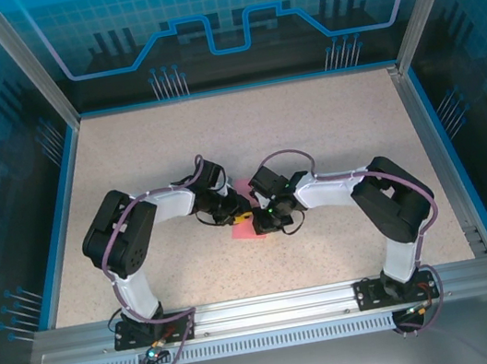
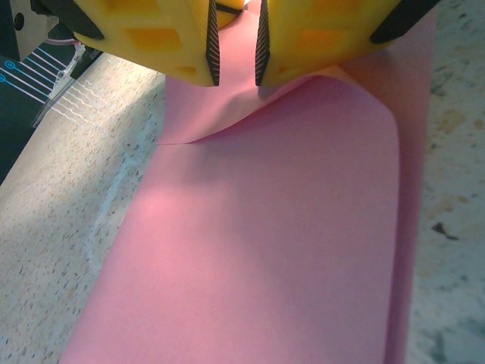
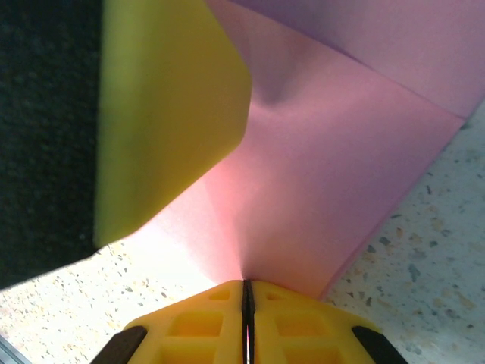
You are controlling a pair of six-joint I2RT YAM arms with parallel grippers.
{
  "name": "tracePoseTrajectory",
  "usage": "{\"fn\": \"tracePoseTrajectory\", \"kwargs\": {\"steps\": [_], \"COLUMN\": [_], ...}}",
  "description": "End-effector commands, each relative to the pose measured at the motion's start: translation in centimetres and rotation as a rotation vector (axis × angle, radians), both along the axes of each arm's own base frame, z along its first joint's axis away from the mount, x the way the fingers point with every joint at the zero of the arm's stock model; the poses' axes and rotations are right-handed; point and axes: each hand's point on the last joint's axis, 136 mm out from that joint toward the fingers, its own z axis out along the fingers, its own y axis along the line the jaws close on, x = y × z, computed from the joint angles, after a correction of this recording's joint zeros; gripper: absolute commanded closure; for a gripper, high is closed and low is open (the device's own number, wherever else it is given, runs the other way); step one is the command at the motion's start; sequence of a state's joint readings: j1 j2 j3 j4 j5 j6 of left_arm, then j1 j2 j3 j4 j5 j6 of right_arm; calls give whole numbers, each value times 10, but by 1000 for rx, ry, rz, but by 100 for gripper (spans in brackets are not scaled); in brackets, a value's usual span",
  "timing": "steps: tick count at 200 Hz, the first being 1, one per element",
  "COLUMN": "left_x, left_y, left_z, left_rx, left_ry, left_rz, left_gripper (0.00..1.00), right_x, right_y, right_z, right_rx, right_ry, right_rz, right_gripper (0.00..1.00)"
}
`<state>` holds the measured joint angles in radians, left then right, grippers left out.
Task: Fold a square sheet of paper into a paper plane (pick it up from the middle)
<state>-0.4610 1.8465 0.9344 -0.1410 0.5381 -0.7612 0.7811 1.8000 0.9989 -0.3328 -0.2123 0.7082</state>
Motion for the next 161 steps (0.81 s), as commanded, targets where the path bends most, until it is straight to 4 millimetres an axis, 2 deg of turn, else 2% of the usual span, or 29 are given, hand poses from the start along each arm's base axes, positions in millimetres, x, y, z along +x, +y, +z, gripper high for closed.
{"fn": "tracePoseTrajectory", "kwargs": {"steps": [1, 82, 122, 159, 161], "left_x": [-7, -9, -10, -9, -9], "left_y": [12, 14, 16, 17, 17], "left_z": [-22, -26, -27, -28, -28], "left_rx": [87, 103, 113, 119, 118], "left_ry": [68, 81, 87, 89, 89], "left_rz": [31, 40, 45, 47, 47], "left_gripper": [76, 76, 76, 76, 76], "right_x": [-19, -33, -41, -48, -53], "right_y": [-15, -24, -33, -39, -45], "right_z": [-16, -21, -22, -16, -20], "right_rx": [-80, -86, -104, -103, -118], "right_ry": [58, 99, 112, 108, 122], "right_rz": [28, 39, 36, 44, 46], "right_gripper": [90, 90, 90, 90, 90]}}
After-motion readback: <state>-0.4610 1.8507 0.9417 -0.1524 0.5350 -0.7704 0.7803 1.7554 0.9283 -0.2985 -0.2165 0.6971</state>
